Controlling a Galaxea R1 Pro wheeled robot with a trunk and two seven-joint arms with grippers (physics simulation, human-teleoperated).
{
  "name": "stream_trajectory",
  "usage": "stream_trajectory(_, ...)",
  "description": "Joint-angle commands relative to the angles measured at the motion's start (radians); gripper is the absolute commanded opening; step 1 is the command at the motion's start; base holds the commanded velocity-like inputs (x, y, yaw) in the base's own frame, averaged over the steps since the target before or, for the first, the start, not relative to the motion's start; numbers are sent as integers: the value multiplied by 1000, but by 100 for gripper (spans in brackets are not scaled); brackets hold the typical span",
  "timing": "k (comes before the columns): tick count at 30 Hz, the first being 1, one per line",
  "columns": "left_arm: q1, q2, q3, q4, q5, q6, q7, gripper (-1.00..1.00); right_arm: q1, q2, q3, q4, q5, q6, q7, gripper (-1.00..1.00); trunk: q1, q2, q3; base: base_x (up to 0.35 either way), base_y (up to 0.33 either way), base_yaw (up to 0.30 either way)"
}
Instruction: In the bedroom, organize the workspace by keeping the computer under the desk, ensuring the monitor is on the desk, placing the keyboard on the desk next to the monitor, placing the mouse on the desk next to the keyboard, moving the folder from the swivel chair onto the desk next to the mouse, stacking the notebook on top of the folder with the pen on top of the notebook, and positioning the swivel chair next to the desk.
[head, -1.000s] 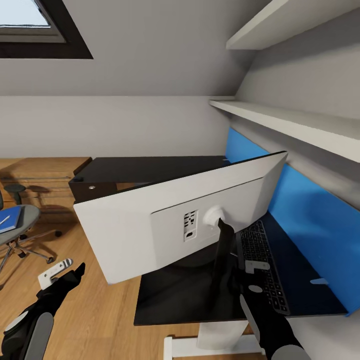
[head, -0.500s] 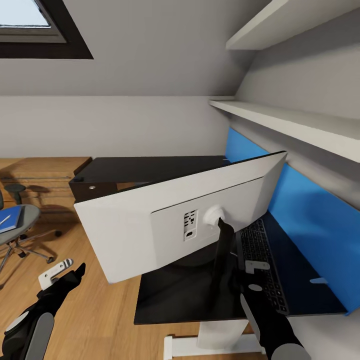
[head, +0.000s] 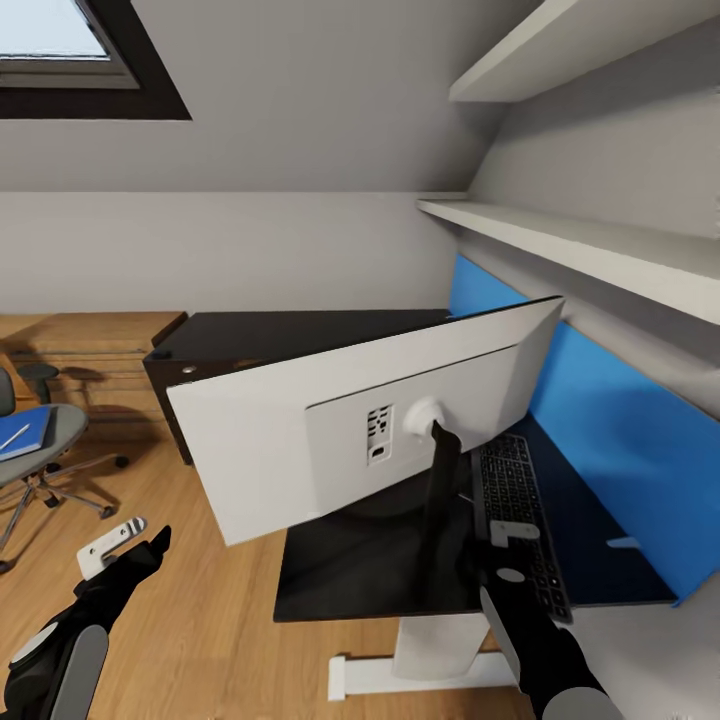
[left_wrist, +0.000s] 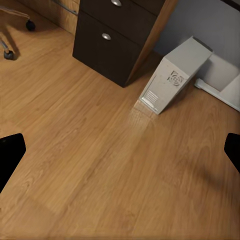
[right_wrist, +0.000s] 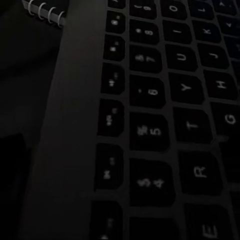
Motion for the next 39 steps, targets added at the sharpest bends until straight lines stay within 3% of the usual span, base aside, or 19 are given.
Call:
stream_trajectory(1,0,0,-1,-2,11,4,7,100,0,1,-3,82,-1,7,-1,100,0,-1,-1,-170,-26,0)
stream_trajectory(20,0,0,-5,-2,11,4,7,100,0,1,-3,85,-1,7,-1,100,0,-1,-1,-108,-59,0)
stream_trajectory(39,0,-1,-6,-2,10,5,6,100,0,2,-3,75,-4,1,6,100,0,-1,-1,-6,-3,0)
